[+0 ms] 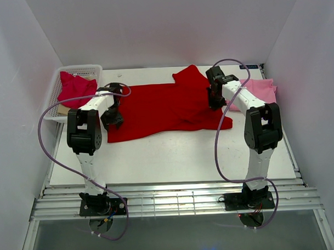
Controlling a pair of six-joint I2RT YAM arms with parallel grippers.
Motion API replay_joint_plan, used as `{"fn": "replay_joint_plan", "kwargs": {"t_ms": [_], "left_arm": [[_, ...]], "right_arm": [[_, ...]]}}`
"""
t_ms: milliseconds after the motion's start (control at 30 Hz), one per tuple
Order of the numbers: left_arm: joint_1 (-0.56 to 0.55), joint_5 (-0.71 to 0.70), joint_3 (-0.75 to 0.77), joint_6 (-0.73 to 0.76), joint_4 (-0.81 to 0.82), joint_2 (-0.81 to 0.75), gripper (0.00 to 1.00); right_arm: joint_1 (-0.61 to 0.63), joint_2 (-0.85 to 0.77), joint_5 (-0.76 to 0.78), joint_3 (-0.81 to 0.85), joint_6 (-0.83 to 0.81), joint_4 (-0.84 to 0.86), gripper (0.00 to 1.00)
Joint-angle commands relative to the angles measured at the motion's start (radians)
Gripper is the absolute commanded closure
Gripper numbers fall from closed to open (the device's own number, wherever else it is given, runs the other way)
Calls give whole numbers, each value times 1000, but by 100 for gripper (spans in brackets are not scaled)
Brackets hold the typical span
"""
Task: Fold and stack the t-shirts
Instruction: Grap the side of the flattened tshirt closest away from the robot with both arms
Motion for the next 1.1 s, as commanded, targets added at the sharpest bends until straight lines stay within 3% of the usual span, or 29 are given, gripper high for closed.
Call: {"fn": "replay_joint_plan", "kwargs": {"t_ms": [0,400,633,867,1067], "left_arm": [[4,-26,4,3,40,-53,39],[8,-68,-40,21,72,-22,50],[8,-78,-46,30,84,-25,68],[8,-74,-23,36,86,-48,95],[8,-85,33,52,80,-74,100]], "right_arm": [[-3,-52,-8,-24,-7,5,92],[-5,-47,-13,-32,-2,9,92],[-5,-47,-14,-41,-2,12,92],[-5,-52,-16,-49,-2,14,92],[-5,-56,-16,-54,-2,14,92]]}}
